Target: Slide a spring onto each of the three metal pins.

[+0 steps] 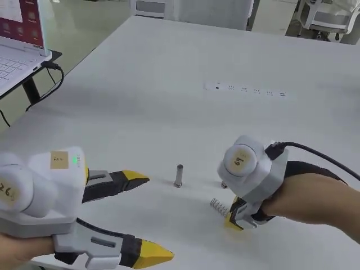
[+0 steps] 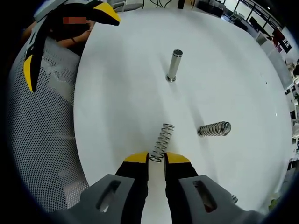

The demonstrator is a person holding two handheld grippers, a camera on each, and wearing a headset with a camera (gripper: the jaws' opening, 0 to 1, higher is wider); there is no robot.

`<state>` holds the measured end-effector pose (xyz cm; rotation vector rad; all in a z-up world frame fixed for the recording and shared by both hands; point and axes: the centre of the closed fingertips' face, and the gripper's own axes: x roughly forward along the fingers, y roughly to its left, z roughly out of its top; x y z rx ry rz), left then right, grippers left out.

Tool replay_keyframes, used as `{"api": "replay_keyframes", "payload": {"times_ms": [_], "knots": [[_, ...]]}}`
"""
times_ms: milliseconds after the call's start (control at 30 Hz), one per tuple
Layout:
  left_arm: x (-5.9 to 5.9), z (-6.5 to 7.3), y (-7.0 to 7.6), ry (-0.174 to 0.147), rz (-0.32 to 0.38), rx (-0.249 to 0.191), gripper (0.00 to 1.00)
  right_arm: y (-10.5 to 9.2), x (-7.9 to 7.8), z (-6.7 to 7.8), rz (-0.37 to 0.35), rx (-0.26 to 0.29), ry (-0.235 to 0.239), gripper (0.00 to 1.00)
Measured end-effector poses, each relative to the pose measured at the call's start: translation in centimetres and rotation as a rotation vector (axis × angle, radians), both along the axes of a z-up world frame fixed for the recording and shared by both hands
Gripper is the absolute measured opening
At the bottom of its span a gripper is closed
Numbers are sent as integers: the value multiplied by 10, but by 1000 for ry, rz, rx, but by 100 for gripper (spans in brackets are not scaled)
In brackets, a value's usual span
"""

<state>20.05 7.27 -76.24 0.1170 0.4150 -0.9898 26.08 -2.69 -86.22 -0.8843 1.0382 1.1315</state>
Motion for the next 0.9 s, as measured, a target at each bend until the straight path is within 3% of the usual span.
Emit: {"api": "replay_keyframes", "payload": {"times_ms": [133, 300, 633, 900], "knots": [[0, 1, 0, -1, -3, 1, 73, -2, 0, 0, 9, -11, -8, 9], [0, 1, 0, -3, -7, 4, 73, 0, -6, 4, 14, 19, 22, 9], [0, 1, -6, -2, -29, 11, 70, 1, -14, 18, 24, 51, 31, 8], [1, 4, -8, -11, -50, 16, 66, 13, -30, 45, 50, 132, 65, 8]]}}
